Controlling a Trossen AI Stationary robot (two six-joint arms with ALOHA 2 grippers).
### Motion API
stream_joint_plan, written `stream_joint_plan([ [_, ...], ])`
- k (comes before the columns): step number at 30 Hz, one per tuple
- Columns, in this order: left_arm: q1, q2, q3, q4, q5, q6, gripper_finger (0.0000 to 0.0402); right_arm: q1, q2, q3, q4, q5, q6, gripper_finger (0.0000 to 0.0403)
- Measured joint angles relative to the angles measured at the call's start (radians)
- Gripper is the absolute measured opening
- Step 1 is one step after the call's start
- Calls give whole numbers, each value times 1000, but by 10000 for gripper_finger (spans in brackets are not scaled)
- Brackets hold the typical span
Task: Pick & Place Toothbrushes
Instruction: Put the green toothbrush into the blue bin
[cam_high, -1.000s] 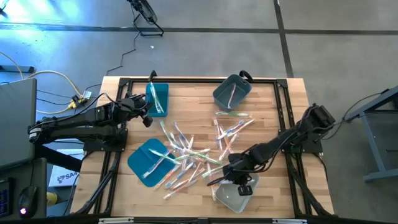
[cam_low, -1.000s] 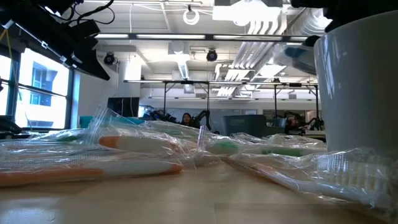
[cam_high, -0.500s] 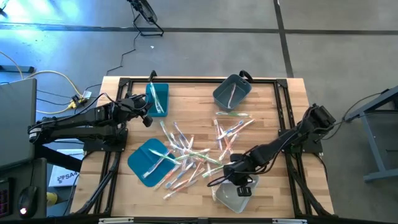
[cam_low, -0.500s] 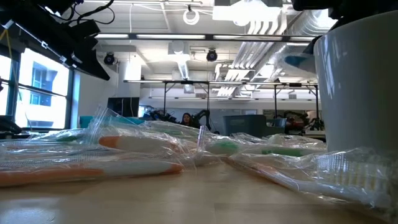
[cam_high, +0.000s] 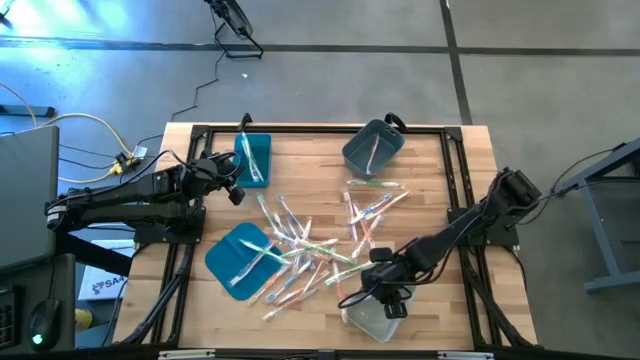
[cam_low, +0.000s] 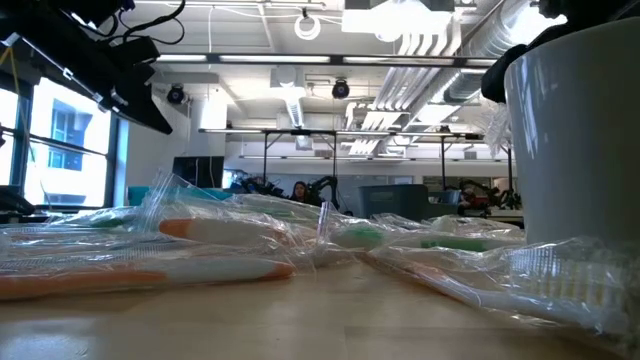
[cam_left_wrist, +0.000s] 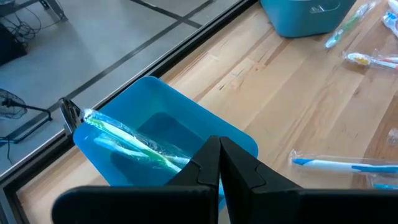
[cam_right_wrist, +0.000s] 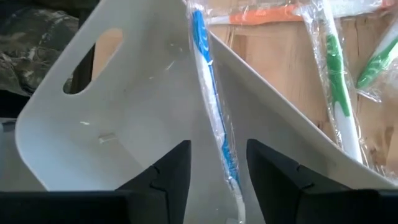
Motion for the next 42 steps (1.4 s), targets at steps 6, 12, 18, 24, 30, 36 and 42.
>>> stream_joint_plan([
  [6, 0, 0, 0, 0, 0, 0, 6, -8, -14, 2, 14, -1, 1, 134],
  [12, 0, 0, 0, 0, 0, 0, 6, -33, -14, 53, 11, -19, -1, 118],
  [18, 0, 0, 0, 0, 0, 0, 6, -76, -14, 131, -120, -28, -27, 92],
  [24, 0, 0, 0, 1, 0, 0, 6, -130, -14, 199, -230, -46, -56, 57],
  [30, 0, 0, 0, 1, 0, 0, 6, -198, -14, 216, -256, -45, -78, 28],
  [36, 0, 0, 0, 1, 0, 0, 6, -265, -14, 216, -255, -47, -196, 10],
  [42, 0, 0, 0, 1, 0, 0, 6, -346, -14, 216, -255, -69, -272, 3],
])
